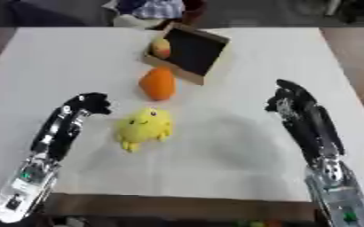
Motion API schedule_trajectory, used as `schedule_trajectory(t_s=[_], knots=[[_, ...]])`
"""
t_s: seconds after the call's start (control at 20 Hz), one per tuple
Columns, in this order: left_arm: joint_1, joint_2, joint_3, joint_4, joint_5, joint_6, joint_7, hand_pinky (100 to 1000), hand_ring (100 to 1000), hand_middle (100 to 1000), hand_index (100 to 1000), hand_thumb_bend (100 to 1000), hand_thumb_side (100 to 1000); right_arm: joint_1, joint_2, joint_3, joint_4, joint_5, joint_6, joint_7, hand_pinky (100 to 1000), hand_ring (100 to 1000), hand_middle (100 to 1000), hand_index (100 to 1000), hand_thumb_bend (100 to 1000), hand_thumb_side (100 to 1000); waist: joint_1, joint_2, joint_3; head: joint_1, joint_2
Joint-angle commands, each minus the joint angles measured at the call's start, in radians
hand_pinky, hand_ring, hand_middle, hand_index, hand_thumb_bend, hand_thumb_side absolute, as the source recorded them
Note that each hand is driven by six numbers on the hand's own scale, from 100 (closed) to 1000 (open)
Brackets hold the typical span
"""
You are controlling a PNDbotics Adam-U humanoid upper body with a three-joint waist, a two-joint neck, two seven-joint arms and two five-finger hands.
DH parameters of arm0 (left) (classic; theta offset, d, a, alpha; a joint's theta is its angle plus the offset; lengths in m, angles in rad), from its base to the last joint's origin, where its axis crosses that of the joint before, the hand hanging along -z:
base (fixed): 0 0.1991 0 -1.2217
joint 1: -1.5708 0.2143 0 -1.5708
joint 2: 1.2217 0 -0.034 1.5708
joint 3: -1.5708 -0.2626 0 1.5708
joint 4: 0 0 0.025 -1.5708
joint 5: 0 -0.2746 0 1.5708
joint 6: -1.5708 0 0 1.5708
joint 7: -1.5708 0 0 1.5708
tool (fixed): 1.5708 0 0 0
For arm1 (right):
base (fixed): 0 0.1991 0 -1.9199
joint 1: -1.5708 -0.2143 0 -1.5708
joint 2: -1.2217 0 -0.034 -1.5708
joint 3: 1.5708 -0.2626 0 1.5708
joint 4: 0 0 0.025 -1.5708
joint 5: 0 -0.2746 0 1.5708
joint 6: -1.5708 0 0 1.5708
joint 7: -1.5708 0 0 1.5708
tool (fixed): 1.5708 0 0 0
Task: Pick up objects on the table and place them in the box.
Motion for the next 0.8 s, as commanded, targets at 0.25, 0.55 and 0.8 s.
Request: schedule_trajectory(t_s=[0.25, 0.55, 0.8], knots=[[-0.008, 0.008, 0.001, -0.022, 0.003, -0.001, -0.002, 770, 637, 624, 770, 100, 820, -0.01, -0.007, -0.004, -0.015, 0.0, -0.001, -0.001, 723, 590, 550, 853, 100, 699, -0.003, -0.028, -0.002, 0.001, 0.005], [-0.009, 0.009, 0.001, -0.023, 0.001, -0.002, -0.002, 770, 639, 626, 770, 100, 816, -0.01, -0.007, -0.004, -0.015, 0.001, -0.001, -0.001, 723, 591, 551, 853, 100, 700, -0.003, -0.028, -0.001, 0.001, 0.005], [-0.021, 0.06, -0.002, -0.042, -0.034, 0.001, -0.016, 774, 649, 637, 777, 100, 788, -0.009, -0.008, -0.005, -0.014, 0.002, -0.001, 0.001, 724, 591, 551, 854, 100, 699, -0.001, -0.03, -0.006, 0.001, 0.005]])
